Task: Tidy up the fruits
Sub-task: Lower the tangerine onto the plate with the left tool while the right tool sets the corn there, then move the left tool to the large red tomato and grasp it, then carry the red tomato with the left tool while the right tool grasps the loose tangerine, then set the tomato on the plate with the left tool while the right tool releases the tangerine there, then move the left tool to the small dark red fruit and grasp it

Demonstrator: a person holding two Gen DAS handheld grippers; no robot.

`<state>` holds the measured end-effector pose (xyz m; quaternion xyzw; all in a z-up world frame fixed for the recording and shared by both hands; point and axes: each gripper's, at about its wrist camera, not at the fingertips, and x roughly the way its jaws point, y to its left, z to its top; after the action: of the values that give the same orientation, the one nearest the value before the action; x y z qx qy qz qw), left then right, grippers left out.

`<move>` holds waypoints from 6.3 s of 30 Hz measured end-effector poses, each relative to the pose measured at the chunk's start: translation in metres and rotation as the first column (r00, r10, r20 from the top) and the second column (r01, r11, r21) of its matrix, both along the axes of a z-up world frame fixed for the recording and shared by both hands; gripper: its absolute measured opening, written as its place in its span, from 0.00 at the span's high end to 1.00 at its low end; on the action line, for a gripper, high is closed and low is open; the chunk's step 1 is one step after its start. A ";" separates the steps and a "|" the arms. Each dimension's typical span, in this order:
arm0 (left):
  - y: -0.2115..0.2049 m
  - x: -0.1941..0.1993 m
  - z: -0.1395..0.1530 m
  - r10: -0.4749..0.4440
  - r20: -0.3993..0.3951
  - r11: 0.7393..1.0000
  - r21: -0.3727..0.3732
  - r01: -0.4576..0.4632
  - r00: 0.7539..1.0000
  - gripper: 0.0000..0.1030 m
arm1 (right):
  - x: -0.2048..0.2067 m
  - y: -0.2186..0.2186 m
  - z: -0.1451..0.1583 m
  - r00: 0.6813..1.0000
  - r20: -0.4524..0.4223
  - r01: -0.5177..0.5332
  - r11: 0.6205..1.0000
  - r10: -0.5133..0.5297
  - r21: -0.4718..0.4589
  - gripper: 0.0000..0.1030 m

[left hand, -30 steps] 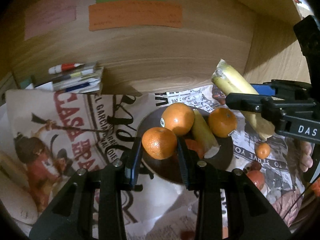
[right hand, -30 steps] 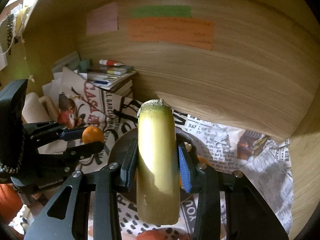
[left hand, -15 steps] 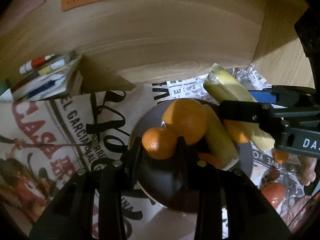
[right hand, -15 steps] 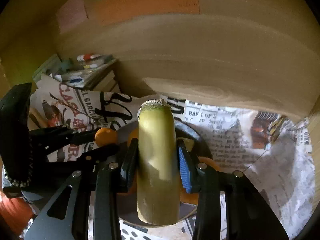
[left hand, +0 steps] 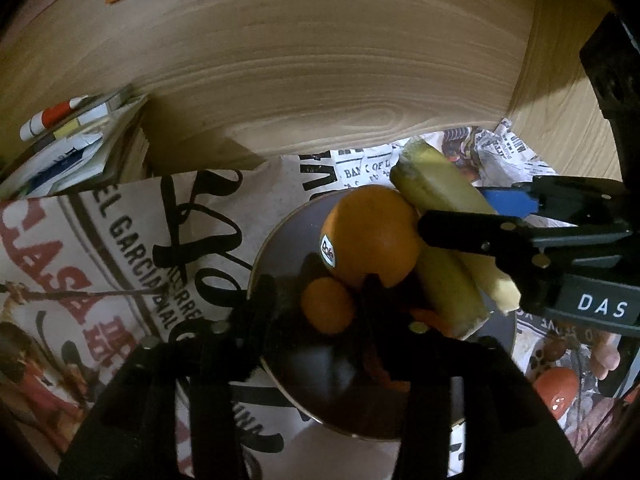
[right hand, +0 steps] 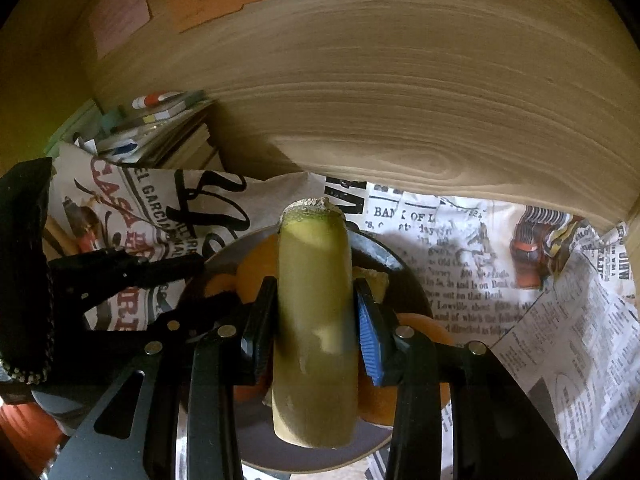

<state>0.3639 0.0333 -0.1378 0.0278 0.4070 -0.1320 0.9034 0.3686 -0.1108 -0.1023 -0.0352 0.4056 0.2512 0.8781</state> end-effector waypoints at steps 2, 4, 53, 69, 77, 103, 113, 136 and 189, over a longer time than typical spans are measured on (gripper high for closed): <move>-0.001 -0.003 0.002 0.001 0.012 1.000 0.006 -0.001 1.000 0.48 | -0.001 0.001 0.001 1.000 0.008 -0.002 1.000 0.002 -0.011 0.64; -0.003 -0.005 0.004 -0.001 0.020 1.000 0.012 0.001 1.000 0.48 | -0.002 0.001 0.002 1.000 0.019 -0.002 1.000 0.002 -0.020 0.57; -0.100 -0.139 0.019 -0.104 0.065 0.993 -0.050 0.108 0.992 0.23 | -0.158 -0.122 0.013 0.976 0.184 0.123 0.991 -0.113 -0.045 0.45; -0.141 -0.120 -0.030 -0.178 -0.087 0.984 -0.022 0.176 0.980 0.47 | -0.151 -0.150 -0.017 0.985 0.100 0.146 0.989 -0.143 -0.026 0.45; -0.136 -0.122 -0.028 -0.186 -0.099 0.982 -0.051 0.181 0.978 0.57 | -0.138 -0.145 -0.020 0.987 0.079 0.140 0.990 -0.137 -0.023 0.45; -0.031 -0.121 0.015 0.001 0.010 0.996 -0.085 0.000 1.000 0.57 | -0.100 -0.121 -0.036 0.992 0.014 0.123 0.988 -0.122 -0.094 0.69; -0.012 -0.111 0.020 0.046 0.023 0.996 -0.081 -0.044 0.999 0.57 | -0.108 -0.100 -0.002 0.993 0.099 0.068 0.997 -0.065 -0.034 0.68; 0.011 -0.055 0.021 0.062 0.012 0.997 -0.047 -0.061 0.998 0.57 | -0.073 -0.015 0.031 0.976 0.185 -0.111 0.993 0.117 -0.039 0.68; 0.032 -0.118 0.057 0.132 0.129 0.989 -0.078 -0.122 0.983 0.39 | -0.095 -0.039 0.050 0.973 0.221 -0.067 0.997 0.071 -0.028 0.49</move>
<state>0.2462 0.0652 -0.0807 -0.0211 0.3414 -0.0862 0.9357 0.2732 -0.1500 -0.0519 -0.0859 0.3063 0.2720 0.9082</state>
